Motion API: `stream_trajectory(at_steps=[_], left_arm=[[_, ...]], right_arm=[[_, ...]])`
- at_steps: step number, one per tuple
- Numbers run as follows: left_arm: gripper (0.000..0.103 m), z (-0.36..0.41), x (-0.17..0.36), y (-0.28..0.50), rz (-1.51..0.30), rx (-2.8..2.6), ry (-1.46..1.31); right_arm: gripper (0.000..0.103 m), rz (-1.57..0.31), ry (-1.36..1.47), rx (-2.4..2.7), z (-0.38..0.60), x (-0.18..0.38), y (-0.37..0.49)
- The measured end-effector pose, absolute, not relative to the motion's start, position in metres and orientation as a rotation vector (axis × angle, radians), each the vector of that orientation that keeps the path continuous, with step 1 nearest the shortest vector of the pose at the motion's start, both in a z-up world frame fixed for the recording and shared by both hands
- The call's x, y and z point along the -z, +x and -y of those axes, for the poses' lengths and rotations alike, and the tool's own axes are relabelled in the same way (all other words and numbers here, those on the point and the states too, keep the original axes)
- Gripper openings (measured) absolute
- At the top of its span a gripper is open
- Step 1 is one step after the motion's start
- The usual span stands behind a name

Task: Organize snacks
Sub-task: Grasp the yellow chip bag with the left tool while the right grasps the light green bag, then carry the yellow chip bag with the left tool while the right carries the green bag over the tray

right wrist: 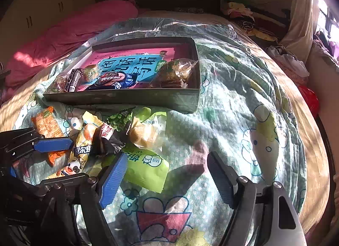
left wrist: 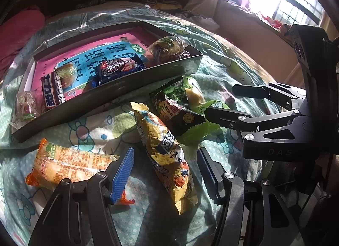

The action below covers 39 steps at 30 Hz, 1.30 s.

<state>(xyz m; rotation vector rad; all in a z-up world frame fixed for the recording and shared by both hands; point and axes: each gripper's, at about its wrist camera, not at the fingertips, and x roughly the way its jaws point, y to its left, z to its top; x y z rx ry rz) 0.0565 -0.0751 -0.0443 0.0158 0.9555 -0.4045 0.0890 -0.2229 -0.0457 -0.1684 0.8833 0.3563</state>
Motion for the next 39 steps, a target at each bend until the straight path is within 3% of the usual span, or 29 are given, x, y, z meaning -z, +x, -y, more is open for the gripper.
stream_trajectory(at_steps=[2, 4, 10, 30, 32, 34, 39], left_arm=[[0.058, 0.077, 0.045, 0.058, -0.954, 0.403, 0.030], [0.046, 0.078, 0.048, 0.061, -0.966, 0.399, 0.038], [0.037, 0.076, 0.050, 0.066, -0.971, 0.401, 0.034], [0.035, 0.074, 0.052, 0.071, -0.970, 0.393, 0.018], [0.035, 0.075, 0.052, 0.070, -0.965, 0.391, 0.025], [0.035, 0.076, 0.053, 0.069, -0.956, 0.388, 0.041], [0.034, 0.080, 0.053, 0.069, -0.935, 0.388, 0.075]], right_arm=[[0.075, -0.887, -0.172, -0.363, 0.221, 0.048, 0.091], [0.073, -0.887, -0.176, -0.365, 0.219, 0.050, 0.094], [0.066, -0.889, -0.170, -0.383, 0.212, 0.054, 0.106], [0.058, -0.901, -0.161, -0.427, 0.196, 0.065, 0.129], [0.055, -0.907, -0.164, -0.432, 0.195, 0.065, 0.129], [0.044, -0.908, -0.154, -0.448, 0.197, 0.064, 0.127], [0.036, -0.903, -0.096, -0.464, 0.208, 0.061, 0.121]])
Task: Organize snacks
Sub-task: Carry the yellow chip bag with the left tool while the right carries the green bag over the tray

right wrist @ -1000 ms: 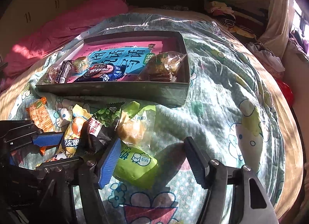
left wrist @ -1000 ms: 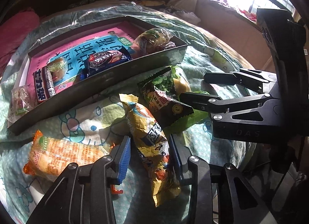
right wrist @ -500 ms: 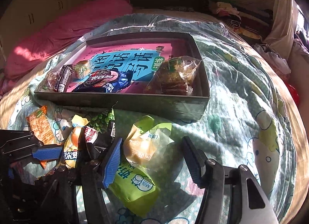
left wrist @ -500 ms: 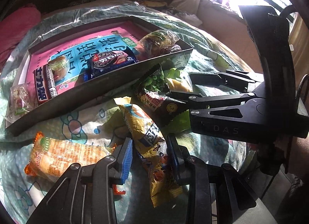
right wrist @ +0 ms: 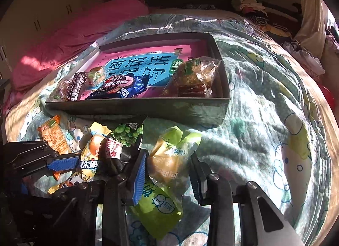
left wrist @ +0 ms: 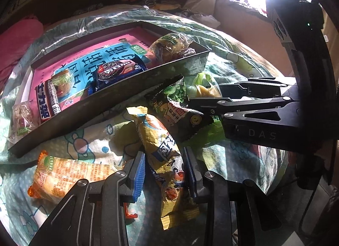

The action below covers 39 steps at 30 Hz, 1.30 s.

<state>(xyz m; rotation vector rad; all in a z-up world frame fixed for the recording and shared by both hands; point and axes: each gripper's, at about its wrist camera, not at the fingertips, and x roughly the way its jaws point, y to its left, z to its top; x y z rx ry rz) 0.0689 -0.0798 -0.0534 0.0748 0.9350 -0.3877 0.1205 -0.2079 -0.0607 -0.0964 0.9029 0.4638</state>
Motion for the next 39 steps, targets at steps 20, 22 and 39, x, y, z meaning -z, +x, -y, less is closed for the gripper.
stream_trajectory(at_steps=[20, 22, 39], left_arm=[[0.019, 0.054, 0.031, 0.074, -0.886, 0.436, -0.073], [0.019, 0.053, 0.026, 0.073, -0.869, 0.450, -0.078], [0.019, 0.033, 0.005, 0.068, -0.798, 0.449, -0.143]], right_arm=[[0.036, -0.829, 0.051, -0.394, 0.254, 0.031, 0.112], [0.036, -0.826, 0.045, -0.395, 0.254, 0.029, 0.110], [0.036, -0.786, 0.084, -0.379, 0.263, 0.007, 0.106]])
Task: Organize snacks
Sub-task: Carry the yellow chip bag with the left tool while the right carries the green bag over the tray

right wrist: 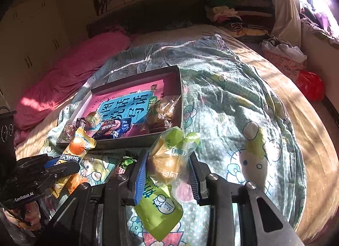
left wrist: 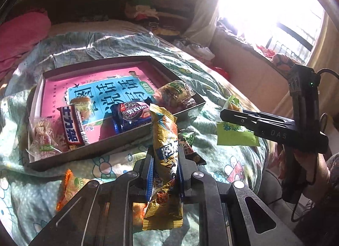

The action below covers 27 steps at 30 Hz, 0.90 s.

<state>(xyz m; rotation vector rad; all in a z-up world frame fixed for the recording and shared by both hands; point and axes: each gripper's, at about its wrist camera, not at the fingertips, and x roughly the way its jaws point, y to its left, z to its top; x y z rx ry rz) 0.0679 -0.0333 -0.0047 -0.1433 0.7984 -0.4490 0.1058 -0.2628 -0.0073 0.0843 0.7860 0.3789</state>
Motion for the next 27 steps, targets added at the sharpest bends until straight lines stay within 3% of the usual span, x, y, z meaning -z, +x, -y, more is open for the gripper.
stream_trajectory(at_steps=[27], left_arm=[[0.019, -0.006, -0.014, 0.073, -0.731, 0.368, -0.220]], right_arm=[[0.036, -0.726, 0.090, -0.415, 0.251, -0.022, 0.101]])
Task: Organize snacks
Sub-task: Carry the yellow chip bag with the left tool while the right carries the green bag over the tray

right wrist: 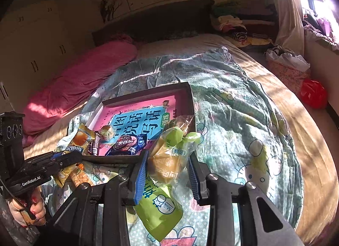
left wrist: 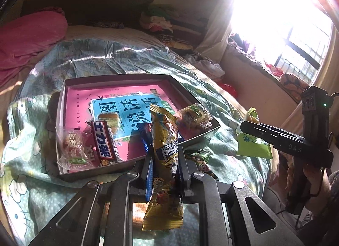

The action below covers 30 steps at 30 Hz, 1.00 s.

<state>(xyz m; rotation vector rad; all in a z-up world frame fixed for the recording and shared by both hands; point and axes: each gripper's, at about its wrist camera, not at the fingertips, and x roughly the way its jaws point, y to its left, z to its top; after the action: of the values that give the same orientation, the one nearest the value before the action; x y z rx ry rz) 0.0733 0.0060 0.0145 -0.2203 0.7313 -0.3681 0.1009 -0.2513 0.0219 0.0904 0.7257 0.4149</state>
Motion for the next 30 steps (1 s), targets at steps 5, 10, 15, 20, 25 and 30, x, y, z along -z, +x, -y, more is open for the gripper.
stream_trajectory(at_steps=[5, 10, 15, 20, 25, 30], left_arm=[[0.019, -0.012, -0.017, 0.075, -0.724, 0.355, -0.234], [0.019, -0.017, -0.019, 0.075, -0.712, 0.342, -0.241], [0.019, -0.024, -0.019, 0.077, -0.707, 0.326, -0.256], [0.019, -0.035, -0.020, 0.079, -0.700, 0.302, -0.276], [0.019, -0.048, -0.021, 0.084, -0.692, 0.274, -0.300], [0.019, -0.061, -0.021, 0.087, -0.683, 0.240, -0.326]], right_arm=[[0.036, -0.723, 0.086, -0.429, 0.245, -0.023, 0.100], [0.036, -0.722, 0.086, -0.440, 0.241, -0.024, 0.101], [0.036, -0.711, 0.089, -0.447, 0.239, -0.026, 0.101], [0.036, -0.706, 0.093, -0.450, 0.237, -0.027, 0.105], [0.036, -0.704, 0.095, -0.455, 0.234, -0.026, 0.108], [0.036, -0.702, 0.101, -0.464, 0.230, -0.026, 0.112]])
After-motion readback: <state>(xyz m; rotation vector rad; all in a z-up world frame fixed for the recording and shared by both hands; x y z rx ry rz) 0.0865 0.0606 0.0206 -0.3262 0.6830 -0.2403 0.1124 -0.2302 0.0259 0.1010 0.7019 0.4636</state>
